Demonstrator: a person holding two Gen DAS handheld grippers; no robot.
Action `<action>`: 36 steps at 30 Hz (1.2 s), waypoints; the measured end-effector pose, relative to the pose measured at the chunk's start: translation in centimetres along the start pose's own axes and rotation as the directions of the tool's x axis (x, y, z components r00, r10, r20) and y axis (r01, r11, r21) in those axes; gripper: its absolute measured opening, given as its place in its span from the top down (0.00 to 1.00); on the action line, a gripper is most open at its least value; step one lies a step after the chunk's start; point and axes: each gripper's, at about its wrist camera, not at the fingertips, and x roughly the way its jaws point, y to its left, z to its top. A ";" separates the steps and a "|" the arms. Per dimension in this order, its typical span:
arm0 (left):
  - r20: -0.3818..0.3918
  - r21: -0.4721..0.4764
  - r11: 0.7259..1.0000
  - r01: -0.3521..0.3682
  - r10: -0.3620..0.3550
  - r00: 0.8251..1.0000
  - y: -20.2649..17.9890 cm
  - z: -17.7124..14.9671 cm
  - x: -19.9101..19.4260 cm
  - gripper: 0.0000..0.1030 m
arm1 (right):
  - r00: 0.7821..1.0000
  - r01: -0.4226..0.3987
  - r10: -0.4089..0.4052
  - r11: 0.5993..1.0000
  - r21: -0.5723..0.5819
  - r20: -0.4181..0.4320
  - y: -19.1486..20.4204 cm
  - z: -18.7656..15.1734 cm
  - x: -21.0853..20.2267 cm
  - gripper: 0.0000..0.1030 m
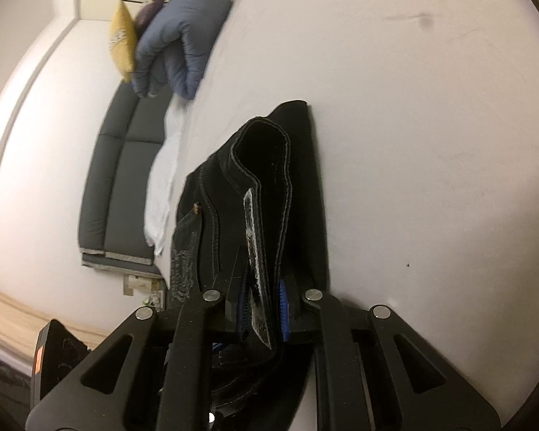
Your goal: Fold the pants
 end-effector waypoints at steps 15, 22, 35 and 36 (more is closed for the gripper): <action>0.138 -0.153 0.983 0.103 -0.082 0.987 5.3 -1.4 -6.8 0.15 | 0.993 -0.008 0.006 1.000 0.016 0.119 3.1 0.8 -6.9 0.67; 0.142 -0.275 0.956 0.101 -0.063 0.988 9.9 -1.6 -8.3 0.15 | 0.996 0.012 -0.027 0.987 -0.163 -0.088 8.8 -0.7 -1.3 0.67; 0.089 -0.385 0.917 0.103 -0.074 0.993 18.3 -0.7 -5.6 0.27 | 0.993 0.079 -0.096 0.975 -0.208 -0.072 4.7 -6.0 -2.4 0.70; 0.071 -0.386 0.916 0.105 -0.084 0.994 18.5 -0.6 -5.0 0.27 | 0.993 0.080 -0.097 0.976 -0.205 -0.074 4.7 -6.1 -2.5 0.70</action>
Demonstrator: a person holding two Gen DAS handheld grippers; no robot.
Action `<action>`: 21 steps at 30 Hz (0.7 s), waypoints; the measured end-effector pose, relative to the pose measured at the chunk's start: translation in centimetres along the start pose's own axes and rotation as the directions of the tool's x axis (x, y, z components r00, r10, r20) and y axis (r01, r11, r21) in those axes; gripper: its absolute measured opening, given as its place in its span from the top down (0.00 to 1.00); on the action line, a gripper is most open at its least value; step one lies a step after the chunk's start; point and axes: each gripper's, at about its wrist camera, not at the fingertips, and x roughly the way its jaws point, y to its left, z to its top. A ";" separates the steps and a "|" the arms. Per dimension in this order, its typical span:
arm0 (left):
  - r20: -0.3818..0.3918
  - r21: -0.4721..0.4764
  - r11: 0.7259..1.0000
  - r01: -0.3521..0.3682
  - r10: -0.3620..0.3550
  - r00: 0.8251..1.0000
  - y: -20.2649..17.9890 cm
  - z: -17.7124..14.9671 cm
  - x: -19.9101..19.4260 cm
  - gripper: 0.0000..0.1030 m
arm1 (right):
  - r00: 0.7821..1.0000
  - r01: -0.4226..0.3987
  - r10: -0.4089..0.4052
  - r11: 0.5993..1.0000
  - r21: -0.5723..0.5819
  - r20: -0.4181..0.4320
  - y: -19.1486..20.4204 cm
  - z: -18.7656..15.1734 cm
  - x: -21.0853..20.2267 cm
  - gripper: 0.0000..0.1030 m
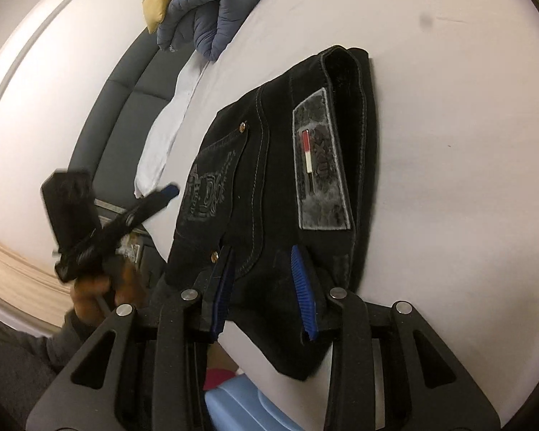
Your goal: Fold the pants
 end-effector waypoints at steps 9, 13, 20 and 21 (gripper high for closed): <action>-0.094 0.092 0.993 -0.070 0.078 0.993 -1.3 -0.3 3.1 0.41 | 0.997 0.021 -0.020 1.000 -0.002 0.077 2.0 4.0 -3.2 0.72; -0.100 0.094 0.993 -0.077 0.086 0.991 -1.3 0.0 3.2 0.42 | 0.998 0.037 -0.035 0.999 -0.037 0.047 3.4 7.2 -0.5 0.72; -0.103 0.092 0.993 -0.073 0.083 0.991 -1.2 0.3 3.5 0.42 | 0.990 0.138 -0.140 0.987 0.079 0.012 -0.3 10.0 3.3 1.00; -0.102 0.092 0.993 -0.073 0.083 0.991 -1.2 0.4 3.5 0.42 | 0.991 0.129 -0.131 0.987 0.095 0.010 -0.8 9.8 3.1 1.00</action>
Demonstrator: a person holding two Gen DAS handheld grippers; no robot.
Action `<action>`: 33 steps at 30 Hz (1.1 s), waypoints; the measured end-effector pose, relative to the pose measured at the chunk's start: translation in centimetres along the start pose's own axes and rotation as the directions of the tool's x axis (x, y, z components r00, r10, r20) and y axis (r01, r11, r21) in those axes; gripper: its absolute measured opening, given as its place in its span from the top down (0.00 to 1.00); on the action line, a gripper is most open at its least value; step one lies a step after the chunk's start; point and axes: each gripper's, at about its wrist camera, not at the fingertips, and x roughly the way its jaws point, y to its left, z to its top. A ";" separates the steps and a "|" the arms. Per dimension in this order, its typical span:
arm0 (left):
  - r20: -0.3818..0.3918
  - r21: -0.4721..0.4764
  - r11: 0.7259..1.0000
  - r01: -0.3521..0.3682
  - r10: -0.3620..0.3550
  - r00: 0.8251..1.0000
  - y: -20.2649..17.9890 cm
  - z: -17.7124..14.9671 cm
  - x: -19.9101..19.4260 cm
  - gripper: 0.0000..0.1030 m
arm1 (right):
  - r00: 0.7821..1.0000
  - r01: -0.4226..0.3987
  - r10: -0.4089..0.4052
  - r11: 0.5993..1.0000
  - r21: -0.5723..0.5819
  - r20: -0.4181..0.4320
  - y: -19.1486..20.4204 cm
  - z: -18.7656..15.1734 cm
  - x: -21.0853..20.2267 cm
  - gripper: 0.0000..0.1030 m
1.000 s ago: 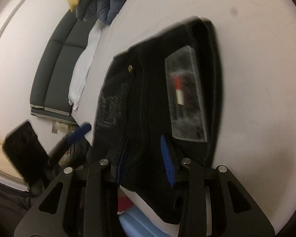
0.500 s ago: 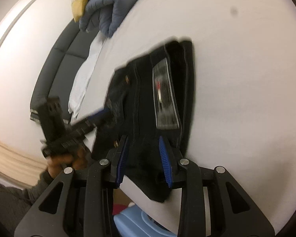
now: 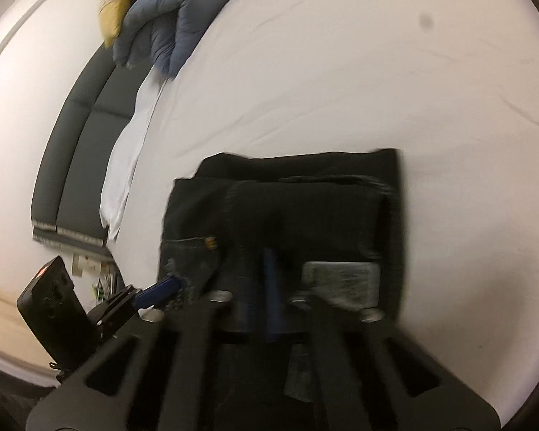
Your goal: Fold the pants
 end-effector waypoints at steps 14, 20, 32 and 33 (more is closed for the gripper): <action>0.036 0.020 1.000 -0.008 0.008 0.999 -0.3 -0.7 -2.3 0.44 | 0.999 0.023 -0.027 0.997 -0.080 -0.044 1.8 -8.5 -3.9 0.97; 0.046 0.140 0.989 -0.056 0.050 0.998 -2.4 -6.1 -3.3 0.44 | 0.999 0.034 -0.031 0.996 -0.082 0.031 -0.2 -12.3 -6.5 0.97; 0.119 -0.003 1.000 -0.011 0.011 0.993 1.3 -5.4 -7.4 0.38 | 0.963 0.063 -0.054 0.998 -0.027 0.262 -1.1 -12.6 -16.5 0.19; 0.114 -0.024 1.000 -0.008 0.011 0.993 2.2 -4.8 -7.2 0.38 | 0.964 0.046 -0.041 0.999 -0.013 0.264 -1.6 -11.6 -16.7 0.19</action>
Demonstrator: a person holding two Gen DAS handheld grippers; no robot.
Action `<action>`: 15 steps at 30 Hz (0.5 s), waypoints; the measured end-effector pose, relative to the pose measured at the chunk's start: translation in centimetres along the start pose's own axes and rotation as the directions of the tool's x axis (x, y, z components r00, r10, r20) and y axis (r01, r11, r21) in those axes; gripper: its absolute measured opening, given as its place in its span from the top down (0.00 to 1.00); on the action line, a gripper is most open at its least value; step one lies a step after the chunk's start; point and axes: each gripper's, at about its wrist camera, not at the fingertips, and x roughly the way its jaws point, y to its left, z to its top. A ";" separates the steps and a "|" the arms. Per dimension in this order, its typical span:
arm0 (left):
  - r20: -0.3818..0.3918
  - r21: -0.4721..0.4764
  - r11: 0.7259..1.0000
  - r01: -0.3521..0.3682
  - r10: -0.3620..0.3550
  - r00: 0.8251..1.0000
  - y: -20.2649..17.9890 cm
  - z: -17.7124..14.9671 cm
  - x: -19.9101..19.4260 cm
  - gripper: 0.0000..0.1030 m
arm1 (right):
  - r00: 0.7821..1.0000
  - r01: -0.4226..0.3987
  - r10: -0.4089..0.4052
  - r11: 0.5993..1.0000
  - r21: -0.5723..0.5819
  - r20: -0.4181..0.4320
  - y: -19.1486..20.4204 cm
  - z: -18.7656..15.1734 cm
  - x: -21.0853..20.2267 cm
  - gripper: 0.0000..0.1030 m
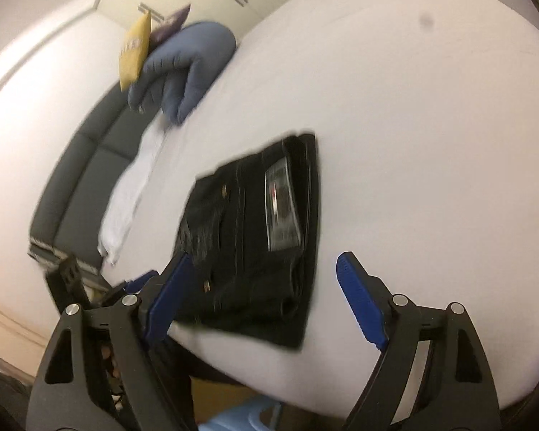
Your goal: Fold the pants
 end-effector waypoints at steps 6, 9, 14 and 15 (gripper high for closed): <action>-0.101 -0.127 0.988 0.091 -0.104 0.989 4.0 2.6 4.1 0.32 | 0.990 -0.033 0.049 0.992 0.123 -0.132 -2.1 4.0 5.6 0.23; -0.178 -0.167 0.977 0.131 -0.161 0.971 4.6 3.1 6.7 0.25 | 0.982 -0.044 0.072 0.986 0.161 -0.177 -2.7 5.0 8.7 0.26; -0.219 -0.189 0.975 0.116 -0.157 0.963 4.7 3.3 8.5 0.25 | 0.972 -0.019 0.069 0.977 0.213 -0.226 -3.8 5.8 12.2 0.49; -0.226 -0.176 0.978 0.111 -0.150 0.962 4.4 3.4 8.7 0.27 | 0.971 -0.019 0.069 0.977 0.213 -0.229 -3.6 5.6 12.8 0.52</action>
